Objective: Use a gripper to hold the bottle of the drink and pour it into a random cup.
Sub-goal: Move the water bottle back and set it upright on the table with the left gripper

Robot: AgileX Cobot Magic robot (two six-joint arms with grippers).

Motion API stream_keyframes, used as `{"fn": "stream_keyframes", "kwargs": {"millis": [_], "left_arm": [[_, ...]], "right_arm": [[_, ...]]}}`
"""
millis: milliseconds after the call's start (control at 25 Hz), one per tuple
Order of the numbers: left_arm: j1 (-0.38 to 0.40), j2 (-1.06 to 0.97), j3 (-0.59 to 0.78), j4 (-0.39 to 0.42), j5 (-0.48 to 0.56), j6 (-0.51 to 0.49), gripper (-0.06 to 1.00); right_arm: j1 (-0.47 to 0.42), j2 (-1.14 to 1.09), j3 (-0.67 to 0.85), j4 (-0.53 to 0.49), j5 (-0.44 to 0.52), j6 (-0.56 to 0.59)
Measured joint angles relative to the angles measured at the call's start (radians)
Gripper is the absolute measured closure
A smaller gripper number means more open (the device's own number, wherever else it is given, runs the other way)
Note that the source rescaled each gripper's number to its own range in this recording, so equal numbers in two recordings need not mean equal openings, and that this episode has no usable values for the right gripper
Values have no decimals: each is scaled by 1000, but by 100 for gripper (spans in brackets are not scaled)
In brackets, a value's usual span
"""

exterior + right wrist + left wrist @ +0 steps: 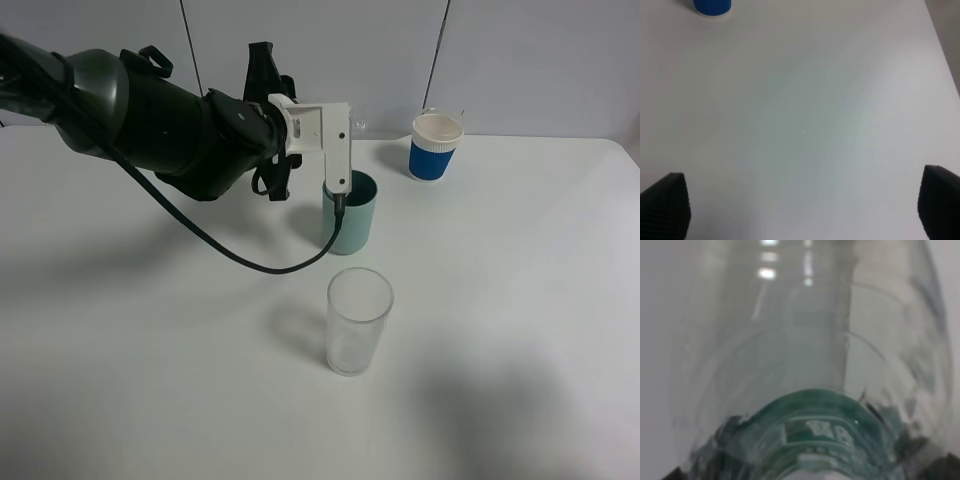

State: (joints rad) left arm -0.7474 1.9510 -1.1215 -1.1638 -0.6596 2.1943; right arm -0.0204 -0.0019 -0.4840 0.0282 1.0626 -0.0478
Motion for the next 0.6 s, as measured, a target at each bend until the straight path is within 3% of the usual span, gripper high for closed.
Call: {"fn": "stream_keyframes", "kwargs": {"millis": [280, 600], "left_arm": [[77, -5, 0, 201, 73, -450, 90], [187, -29, 0, 561, 247, -1053, 90]], "right_arm": [[0, 0, 0, 0, 0, 0], [0, 0, 0, 0, 0, 0]]}}
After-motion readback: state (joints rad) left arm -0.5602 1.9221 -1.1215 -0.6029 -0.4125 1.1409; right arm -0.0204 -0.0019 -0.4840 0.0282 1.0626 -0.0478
